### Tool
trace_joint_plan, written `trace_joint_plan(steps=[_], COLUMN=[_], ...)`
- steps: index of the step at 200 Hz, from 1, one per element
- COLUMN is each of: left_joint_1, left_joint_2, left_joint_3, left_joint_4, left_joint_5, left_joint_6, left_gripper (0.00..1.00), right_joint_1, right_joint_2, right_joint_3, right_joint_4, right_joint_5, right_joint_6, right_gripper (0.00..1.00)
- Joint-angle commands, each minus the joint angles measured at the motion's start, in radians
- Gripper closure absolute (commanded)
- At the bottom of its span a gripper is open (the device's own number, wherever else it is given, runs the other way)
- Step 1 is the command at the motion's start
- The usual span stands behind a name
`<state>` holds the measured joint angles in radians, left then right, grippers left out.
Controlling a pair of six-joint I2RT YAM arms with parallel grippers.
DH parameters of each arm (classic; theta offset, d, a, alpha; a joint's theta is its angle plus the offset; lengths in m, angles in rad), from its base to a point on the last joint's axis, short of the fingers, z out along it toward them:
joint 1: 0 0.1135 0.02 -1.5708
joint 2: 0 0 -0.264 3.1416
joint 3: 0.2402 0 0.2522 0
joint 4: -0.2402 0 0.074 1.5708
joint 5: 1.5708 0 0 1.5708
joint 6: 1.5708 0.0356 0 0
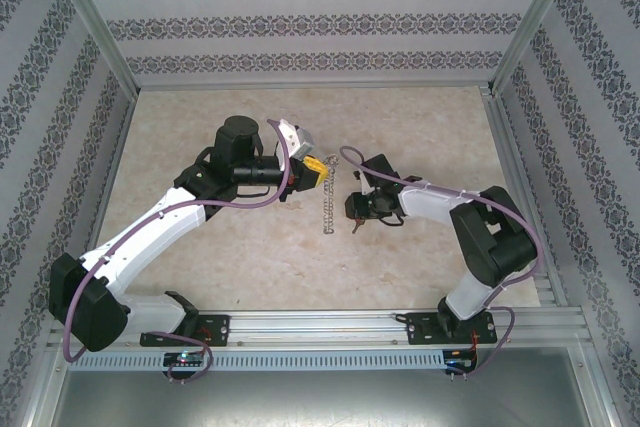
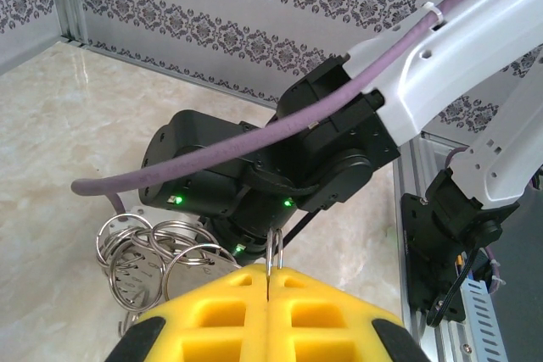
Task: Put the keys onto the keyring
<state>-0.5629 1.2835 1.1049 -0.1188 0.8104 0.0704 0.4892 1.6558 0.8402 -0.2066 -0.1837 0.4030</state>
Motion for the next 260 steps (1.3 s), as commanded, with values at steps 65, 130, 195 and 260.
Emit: trace_joint_plan(steps=[65,130,195,260], left_joint_1=[-0.006,-0.007,-0.006,-0.007], left_joint_2=[-0.03,-0.031,-0.039,-0.043], left_joint_3=[-0.004,0.0,-0.017,-0.02], left_joint_4=[0.063,0.061,0.076,0.08], left_joint_5=[0.016,0.02,0.022,0.018], left_joint_6=[-0.003,0.005,0.0,-0.006], left_gripper=[1.0,1.0,1.0,1.0], right_joint_1=[0.056,0.11,0.124,0.127], right_joint_2=[-0.092,0.013,0.074,0.031], right_joint_3=[-0.015,0.029,0.043,0.063], right_joint_4=[-0.096,-0.119,-0.122,-0.128], right_joint_5=[0.232,0.294,0.293,0.276], right_joint_6=[0.227,0.329,0.323,0.279], right_gripper=[0.43,0.53,0.75,1.0])
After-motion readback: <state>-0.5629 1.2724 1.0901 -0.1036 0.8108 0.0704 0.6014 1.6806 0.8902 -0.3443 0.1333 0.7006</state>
